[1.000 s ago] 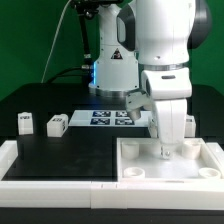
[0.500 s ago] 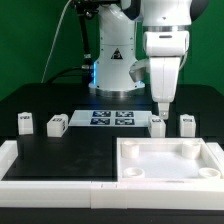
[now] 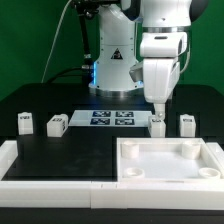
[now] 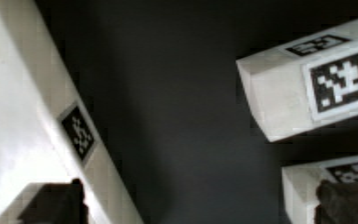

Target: Assemble one leg

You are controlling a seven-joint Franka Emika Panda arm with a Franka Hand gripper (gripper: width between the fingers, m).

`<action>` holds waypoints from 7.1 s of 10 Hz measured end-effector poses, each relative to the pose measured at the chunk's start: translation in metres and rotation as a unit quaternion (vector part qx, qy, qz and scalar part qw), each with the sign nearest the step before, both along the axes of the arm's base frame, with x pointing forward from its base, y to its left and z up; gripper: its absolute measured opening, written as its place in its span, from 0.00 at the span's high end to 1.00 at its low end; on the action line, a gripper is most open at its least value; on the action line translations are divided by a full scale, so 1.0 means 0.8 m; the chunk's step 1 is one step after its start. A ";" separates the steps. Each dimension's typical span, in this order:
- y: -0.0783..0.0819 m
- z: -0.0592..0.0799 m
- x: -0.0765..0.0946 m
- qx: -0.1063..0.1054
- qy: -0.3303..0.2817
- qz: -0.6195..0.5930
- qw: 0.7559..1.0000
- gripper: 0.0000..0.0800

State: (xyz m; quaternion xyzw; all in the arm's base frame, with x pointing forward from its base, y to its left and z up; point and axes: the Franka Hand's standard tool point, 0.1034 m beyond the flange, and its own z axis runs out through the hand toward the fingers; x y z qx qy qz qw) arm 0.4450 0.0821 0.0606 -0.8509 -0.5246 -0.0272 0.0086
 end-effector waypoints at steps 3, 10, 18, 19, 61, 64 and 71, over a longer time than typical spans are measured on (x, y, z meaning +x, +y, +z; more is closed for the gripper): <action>0.008 -0.014 -0.038 0.034 -0.004 -0.247 0.968 0.19; 0.058 -0.015 -0.050 0.056 0.029 -0.520 0.852 0.19; 0.082 -0.017 -0.065 -0.088 0.245 -0.501 0.826 0.19; 0.083 -0.017 -0.066 -0.117 0.293 -0.492 0.812 0.19; 0.044 0.051 0.118 0.159 -0.138 -0.463 0.861 0.64; 0.031 0.060 0.157 0.167 -0.157 -0.456 0.860 0.64; 0.044 0.026 0.167 0.178 -0.172 -0.447 0.860 0.64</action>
Offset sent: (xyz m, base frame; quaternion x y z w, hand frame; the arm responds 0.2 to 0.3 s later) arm -0.0237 0.0238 -0.0087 0.0147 0.0065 0.4054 0.9140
